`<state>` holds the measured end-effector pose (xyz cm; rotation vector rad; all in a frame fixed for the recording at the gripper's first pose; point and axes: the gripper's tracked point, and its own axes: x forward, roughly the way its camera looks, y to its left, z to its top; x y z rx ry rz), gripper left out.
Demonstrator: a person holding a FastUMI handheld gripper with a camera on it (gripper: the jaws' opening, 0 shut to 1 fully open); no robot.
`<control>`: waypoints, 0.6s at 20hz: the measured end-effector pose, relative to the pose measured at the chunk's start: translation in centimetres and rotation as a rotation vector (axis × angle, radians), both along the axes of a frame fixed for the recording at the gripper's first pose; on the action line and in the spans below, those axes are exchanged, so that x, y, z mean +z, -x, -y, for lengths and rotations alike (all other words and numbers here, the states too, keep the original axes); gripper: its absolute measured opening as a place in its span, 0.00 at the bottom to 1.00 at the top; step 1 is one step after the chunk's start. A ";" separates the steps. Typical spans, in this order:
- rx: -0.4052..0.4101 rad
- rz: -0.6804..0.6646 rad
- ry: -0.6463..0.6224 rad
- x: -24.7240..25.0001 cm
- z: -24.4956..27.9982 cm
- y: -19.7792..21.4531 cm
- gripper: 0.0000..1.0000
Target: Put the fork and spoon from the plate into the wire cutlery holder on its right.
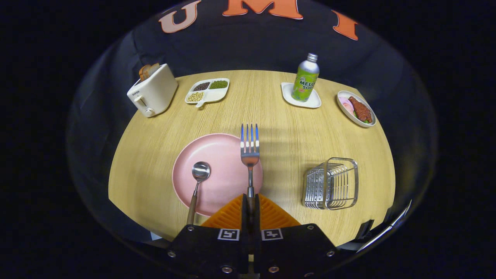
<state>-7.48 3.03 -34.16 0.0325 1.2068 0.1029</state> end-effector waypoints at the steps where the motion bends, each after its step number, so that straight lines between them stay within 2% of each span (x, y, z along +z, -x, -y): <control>1: -0.014 0.009 -0.002 0.5 0.5 0.1 0.06; 7: -0.099 0.062 0.021 3.3 4.7 0.6 0.06; 12: -0.137 0.069 0.064 4.6 8.7 0.9 0.06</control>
